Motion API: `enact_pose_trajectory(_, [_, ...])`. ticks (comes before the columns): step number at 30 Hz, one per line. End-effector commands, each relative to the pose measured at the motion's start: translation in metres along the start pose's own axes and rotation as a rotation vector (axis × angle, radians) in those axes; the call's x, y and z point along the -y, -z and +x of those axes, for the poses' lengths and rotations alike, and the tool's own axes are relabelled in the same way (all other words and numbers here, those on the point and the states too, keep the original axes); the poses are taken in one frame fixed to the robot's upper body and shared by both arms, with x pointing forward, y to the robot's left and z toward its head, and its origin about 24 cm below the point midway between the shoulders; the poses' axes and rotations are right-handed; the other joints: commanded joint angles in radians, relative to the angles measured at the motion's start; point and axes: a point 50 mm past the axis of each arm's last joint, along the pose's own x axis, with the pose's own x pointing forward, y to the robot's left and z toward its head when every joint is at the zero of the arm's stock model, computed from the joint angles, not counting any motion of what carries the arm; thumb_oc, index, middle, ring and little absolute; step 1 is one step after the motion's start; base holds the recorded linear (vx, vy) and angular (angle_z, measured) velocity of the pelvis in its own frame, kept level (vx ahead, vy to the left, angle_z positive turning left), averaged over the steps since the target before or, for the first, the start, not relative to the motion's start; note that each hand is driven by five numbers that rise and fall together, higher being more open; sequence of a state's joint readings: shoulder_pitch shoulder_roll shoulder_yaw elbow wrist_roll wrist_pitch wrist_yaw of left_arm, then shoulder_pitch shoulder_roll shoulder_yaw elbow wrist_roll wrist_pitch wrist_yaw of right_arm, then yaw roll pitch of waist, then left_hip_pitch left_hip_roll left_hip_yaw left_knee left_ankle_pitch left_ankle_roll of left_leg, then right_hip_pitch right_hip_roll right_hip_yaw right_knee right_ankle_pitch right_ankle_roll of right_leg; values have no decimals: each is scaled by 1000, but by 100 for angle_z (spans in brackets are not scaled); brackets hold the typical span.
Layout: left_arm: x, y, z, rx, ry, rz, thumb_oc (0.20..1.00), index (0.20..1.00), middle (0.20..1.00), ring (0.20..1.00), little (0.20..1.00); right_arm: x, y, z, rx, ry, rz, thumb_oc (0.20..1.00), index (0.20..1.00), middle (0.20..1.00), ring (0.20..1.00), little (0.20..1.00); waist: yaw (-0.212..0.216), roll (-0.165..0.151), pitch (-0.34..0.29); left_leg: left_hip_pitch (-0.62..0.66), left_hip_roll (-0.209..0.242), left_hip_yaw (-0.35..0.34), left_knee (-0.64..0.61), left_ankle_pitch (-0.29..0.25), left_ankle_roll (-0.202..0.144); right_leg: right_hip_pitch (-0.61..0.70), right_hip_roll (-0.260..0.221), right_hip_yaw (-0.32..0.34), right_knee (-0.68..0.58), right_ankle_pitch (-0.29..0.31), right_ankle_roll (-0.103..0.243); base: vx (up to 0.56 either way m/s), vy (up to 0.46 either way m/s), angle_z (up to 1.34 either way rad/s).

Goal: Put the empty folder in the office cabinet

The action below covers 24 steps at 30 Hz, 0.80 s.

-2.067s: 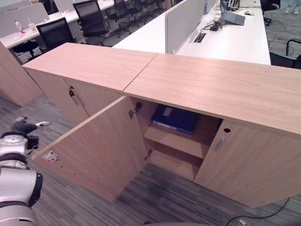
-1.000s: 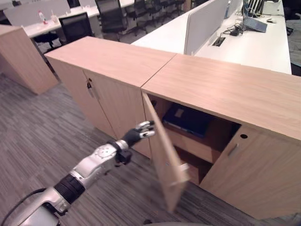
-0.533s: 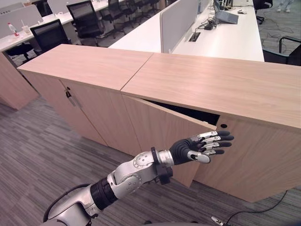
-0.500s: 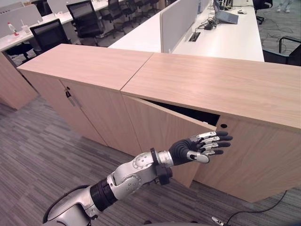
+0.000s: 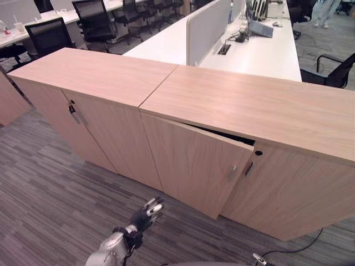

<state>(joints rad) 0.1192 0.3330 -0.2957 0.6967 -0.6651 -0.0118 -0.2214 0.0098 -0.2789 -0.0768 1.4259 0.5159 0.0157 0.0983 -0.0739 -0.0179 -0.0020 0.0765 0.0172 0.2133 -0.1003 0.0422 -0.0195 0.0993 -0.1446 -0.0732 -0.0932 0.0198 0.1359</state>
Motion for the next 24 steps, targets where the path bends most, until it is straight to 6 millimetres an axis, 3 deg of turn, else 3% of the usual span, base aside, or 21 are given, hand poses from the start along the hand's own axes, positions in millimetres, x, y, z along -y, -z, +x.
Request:
enact_pose_trajectory(1, [9,-28,19,152,-39,-50,1000,1000,1000,1000,1000,-5,22,-1,-70,6,73,1000,1000,1000,1000,1000,-6,-2,9,-13,-2,-41,13,-82,-10,0,25,-71,6,-38,28,0,0,0])
enact_pose_trajectory(6, [-27,13,12,-1,-275,-229,1000,1000,1000,1000,1000,-8,32,-1,-85,-9,81,1000,1000,1000,1000,1000,-29,-7,-7,-1,3,-15,13,-86,-15,-3,31,-51,6,-32,21,10,-9,-11])
enact_pose_trajectory(9, [-36,28,5,-66,-339,-244,1000,1000,1000,1000,1000,-11,32,-1,-81,-18,67,1000,1000,1000,1000,1000,-35,-6,-14,3,5,-7,13,-89,-17,-3,33,-43,6,-32,20,21,-12,-14])
enact_pose_trajectory(12, [-37,53,-5,-228,-347,-25,1000,1000,1000,1000,1000,-17,26,0,-64,-36,-1,1000,1000,1000,1000,1000,-44,0,-22,6,6,4,13,-92,-17,-8,35,-31,6,-28,17,24,-9,-11])
enact_pose_trajectory(14, [-24,58,0,-283,-265,190,1000,1000,1000,1000,1000,-23,19,2,-46,-48,-114,1000,1000,1000,1000,1000,-48,6,-19,3,6,9,13,-92,-16,-14,36,-27,6,-24,17,6,-2,-10])
enact_pose_trajectory(18, [-13,56,5,-285,-209,344,1000,1000,1000,1000,1000,-29,16,2,-43,-60,-219,1000,1000,1000,1000,1000,-48,10,-15,-2,5,9,13,-91,-16,-21,37,-25,6,-20,16,-12,-4,-6])
enact_pose_trajectory(21, [4,54,13,-280,-134,585,1000,1000,1000,1000,1000,-46,13,3,-23,-81,-497,1000,1000,1000,1000,1000,-41,6,-5,-7,4,7,13,-90,-15,-24,37,-28,6,-21,16,-18,-11,-3])
enact_pose_trajectory(24, [8,49,16,-265,-108,622,1000,1000,1000,1000,1000,-50,9,3,-10,-93,-574,1000,1000,1000,1000,1000,-41,6,-9,-13,5,7,13,-90,-15,-29,39,-29,6,-21,16,-3,-2,-1])
